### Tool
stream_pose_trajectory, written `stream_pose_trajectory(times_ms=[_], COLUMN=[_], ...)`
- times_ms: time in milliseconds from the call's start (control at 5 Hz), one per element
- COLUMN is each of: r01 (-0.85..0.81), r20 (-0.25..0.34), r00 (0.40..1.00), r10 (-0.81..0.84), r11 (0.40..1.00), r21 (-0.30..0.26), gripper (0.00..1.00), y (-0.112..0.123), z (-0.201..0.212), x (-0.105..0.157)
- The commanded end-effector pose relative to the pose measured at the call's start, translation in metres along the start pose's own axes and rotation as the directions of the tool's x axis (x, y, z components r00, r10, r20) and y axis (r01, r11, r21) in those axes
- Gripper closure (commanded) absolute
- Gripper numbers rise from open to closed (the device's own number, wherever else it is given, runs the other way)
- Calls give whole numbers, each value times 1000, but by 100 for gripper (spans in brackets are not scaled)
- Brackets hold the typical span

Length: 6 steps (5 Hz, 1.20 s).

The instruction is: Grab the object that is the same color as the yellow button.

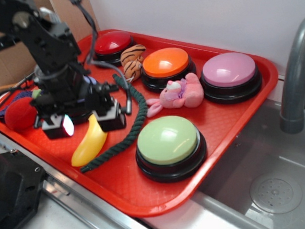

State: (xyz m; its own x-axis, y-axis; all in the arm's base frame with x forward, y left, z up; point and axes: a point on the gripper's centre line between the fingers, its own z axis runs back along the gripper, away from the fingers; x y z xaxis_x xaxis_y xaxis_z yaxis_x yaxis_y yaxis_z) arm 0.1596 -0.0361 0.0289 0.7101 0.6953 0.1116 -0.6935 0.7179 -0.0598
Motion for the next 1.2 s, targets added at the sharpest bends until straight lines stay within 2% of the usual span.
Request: stream_pose_trajectory(times_ms=[0, 200, 400, 600, 800, 1000], r01=[-57, -39, 30, 193, 361, 461], r20=[-5, -18, -41, -67, -49, 36], r00=[998, 999, 999, 979, 931, 887], r10=[56, 38, -31, -192, -361, -460], r11=[998, 998, 999, 981, 933, 886], r21=[-16, -57, -18, 10, -14, -37], gripper=[79, 100, 100, 100, 100, 100], y=[-3, -4, -7, -12, -20, -27], z=[-15, -17, -5, 24, 67, 112], x=[5, 4, 10, 23, 44, 67])
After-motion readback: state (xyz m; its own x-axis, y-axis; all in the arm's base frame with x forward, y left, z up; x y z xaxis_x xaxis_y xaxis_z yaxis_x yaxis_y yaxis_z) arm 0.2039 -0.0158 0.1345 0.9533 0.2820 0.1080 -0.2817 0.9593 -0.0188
